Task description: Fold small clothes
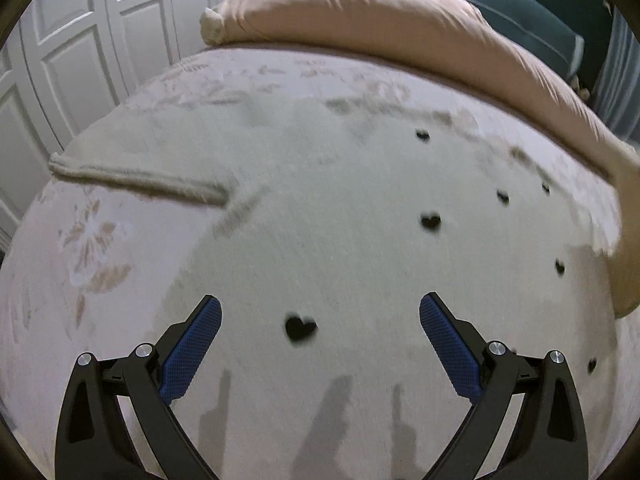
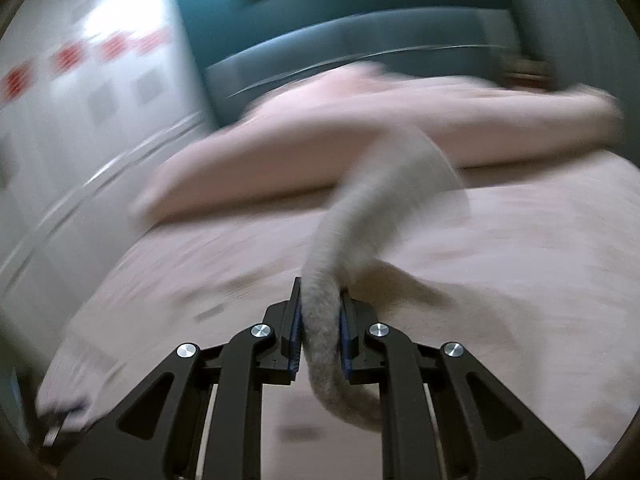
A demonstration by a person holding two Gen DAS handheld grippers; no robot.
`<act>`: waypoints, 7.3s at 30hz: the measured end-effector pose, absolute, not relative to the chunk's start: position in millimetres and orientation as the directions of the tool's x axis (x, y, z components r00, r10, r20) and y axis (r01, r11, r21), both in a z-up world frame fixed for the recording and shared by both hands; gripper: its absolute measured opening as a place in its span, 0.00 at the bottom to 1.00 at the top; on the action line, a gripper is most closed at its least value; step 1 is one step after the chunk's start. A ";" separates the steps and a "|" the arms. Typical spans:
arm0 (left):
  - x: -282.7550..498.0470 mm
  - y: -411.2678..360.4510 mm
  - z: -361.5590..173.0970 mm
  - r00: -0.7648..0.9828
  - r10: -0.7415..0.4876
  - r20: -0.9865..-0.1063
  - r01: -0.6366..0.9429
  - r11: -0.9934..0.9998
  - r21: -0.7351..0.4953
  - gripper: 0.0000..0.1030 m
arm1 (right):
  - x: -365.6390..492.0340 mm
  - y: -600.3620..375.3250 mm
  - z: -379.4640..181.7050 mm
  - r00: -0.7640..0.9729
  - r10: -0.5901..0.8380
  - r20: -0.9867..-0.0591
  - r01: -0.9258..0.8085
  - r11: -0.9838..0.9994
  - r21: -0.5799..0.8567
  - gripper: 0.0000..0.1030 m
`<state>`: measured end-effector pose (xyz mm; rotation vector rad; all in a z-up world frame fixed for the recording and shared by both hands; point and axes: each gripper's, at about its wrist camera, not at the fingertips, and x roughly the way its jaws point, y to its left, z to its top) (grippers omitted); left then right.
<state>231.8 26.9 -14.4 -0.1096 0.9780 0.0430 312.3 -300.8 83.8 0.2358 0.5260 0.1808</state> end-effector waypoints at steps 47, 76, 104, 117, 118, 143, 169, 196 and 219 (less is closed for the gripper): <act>353.2 27.1 -51.4 0.505 -0.430 -0.748 -0.194 0.788 -0.584 0.32 | 243.0 -403.5 -33.4 0.818 0.260 -0.513 0.265 0.621 0.738 0.07; 348.8 -1.2 -64.0 0.528 -0.301 -0.794 0.012 0.938 -0.348 0.23 | 296.1 -424.1 -44.0 0.661 -0.067 -0.748 0.433 0.847 0.307 0.00; 340.3 436.5 -37.2 0.557 0.097 -0.825 -0.633 0.693 -0.346 0.55 | 180.1 -274.3 -69.4 0.666 -0.123 -0.735 0.310 0.943 0.123 0.60; 370.1 232.5 101.6 0.779 -0.138 -0.612 -0.090 0.941 -0.327 0.09 | 178.1 -280.6 -72.0 0.691 -0.078 -0.719 0.297 0.937 0.184 0.67; 366.0 194.2 112.4 0.779 -0.208 -0.591 -0.005 0.941 -0.337 0.09 | 178.1 -280.9 -71.9 0.692 -0.074 -0.718 0.295 0.937 0.188 0.68; 323.6 120.8 -18.2 0.582 -0.234 -0.779 -0.296 0.831 -0.471 0.45 | 279.3 -295.7 -8.7 0.720 0.091 -0.688 0.264 0.881 0.392 0.75; 333.2 77.3 -47.7 0.567 -0.173 -0.805 -0.219 0.911 -0.350 0.14 | 272.5 -346.2 3.0 0.800 0.022 -0.600 0.302 0.848 0.435 0.06; 323.5 76.3 -61.7 0.660 -0.198 -0.725 -0.097 0.934 -0.343 0.22 | 386.2 -189.1 -33.4 0.650 0.265 -0.713 -0.075 0.955 0.287 0.06; 307.9 79.0 -44.1 0.635 -0.151 -0.758 -0.071 0.965 -0.252 0.46 | 208.4 -413.5 -30.9 0.671 -0.056 -0.739 0.472 0.802 0.367 0.17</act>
